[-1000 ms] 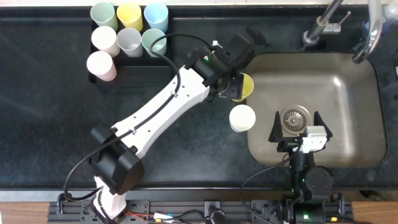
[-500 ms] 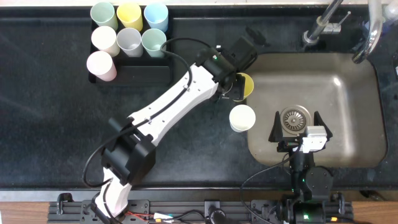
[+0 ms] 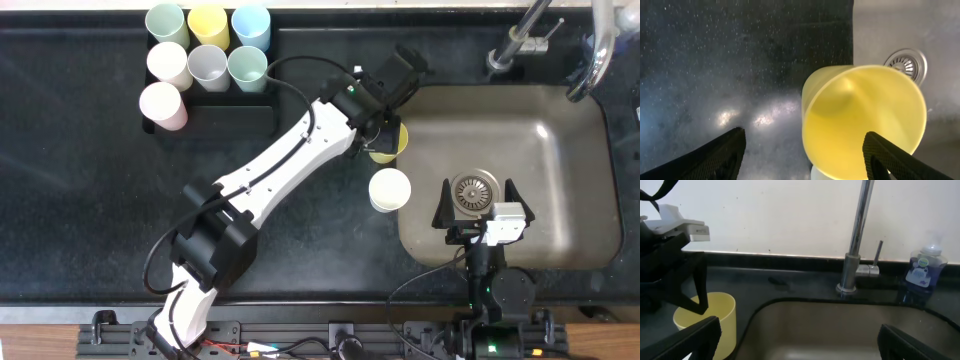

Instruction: Store Cups

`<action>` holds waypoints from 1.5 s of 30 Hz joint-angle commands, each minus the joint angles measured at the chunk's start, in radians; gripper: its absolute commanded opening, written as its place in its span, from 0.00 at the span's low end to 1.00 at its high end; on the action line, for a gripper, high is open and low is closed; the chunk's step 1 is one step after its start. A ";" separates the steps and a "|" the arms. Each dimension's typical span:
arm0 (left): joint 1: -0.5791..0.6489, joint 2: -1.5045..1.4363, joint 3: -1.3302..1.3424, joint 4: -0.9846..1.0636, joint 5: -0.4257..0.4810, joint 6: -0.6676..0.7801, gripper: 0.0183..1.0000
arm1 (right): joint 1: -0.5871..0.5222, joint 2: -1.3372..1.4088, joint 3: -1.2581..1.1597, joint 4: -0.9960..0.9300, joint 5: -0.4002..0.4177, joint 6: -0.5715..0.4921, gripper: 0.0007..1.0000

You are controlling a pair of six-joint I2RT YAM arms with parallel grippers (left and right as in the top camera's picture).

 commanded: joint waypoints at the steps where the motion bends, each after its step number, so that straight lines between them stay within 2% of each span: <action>1: -0.001 0.041 0.029 0.003 -0.012 -0.011 0.78 | -0.003 -0.002 -0.013 0.005 -0.006 -0.003 1.00; 4: 0.001 0.061 0.029 0.005 -0.017 -0.011 0.76 | -0.003 -0.002 -0.013 0.005 -0.006 -0.003 1.00; 7: 0.006 0.066 0.029 0.005 -0.040 -0.011 0.70 | -0.003 -0.002 -0.013 0.005 -0.006 -0.003 1.00; 13: 0.023 0.067 0.029 0.009 -0.046 -0.011 0.41 | -0.003 -0.002 -0.013 0.005 -0.006 -0.003 1.00; 17: 0.023 0.067 0.029 0.010 -0.045 -0.011 0.32 | -0.003 -0.002 -0.013 0.005 -0.006 -0.003 1.00; 27: 0.023 0.067 0.029 0.034 -0.019 -0.011 0.26 | -0.003 -0.002 -0.013 0.005 -0.006 -0.003 1.00; 32: 0.023 0.067 0.029 0.034 -0.019 -0.011 0.13 | -0.003 -0.002 -0.013 0.005 -0.006 -0.003 0.99; 39: 0.023 0.067 0.029 0.035 -0.013 -0.011 0.02 | -0.003 -0.002 -0.013 0.005 -0.006 -0.003 1.00; 45: 0.025 0.061 0.031 0.040 -0.013 -0.042 0.02 | -0.003 -0.002 -0.013 0.005 -0.006 -0.003 1.00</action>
